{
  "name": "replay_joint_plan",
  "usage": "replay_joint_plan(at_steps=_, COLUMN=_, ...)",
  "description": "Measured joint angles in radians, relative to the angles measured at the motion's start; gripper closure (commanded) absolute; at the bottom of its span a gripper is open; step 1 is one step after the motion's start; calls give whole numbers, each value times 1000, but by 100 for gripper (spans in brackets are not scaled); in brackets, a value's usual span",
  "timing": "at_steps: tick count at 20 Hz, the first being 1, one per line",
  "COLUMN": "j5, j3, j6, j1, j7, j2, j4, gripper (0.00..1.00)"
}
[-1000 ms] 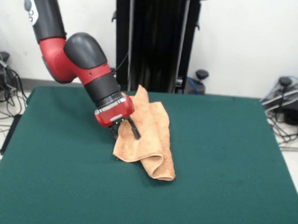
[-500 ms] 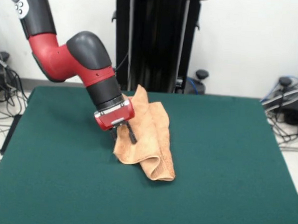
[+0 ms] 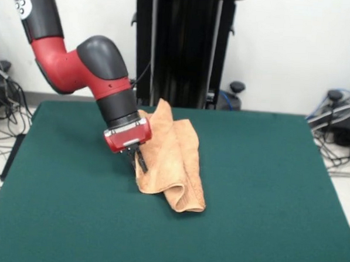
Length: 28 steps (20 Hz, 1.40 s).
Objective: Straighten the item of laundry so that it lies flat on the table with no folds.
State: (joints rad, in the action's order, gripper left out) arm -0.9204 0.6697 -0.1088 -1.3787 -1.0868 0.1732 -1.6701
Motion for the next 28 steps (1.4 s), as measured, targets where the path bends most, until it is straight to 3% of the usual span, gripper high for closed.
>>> replay_joint_plan(at_steps=13, j5=0, j3=9, j6=-2, j1=-63, j7=0, j2=2, j4=1, gripper=100)
replay_joint_plan(at_steps=28, j5=8, j3=138, j6=-238, j1=-70, j7=52, j2=14, j4=83, gripper=100)
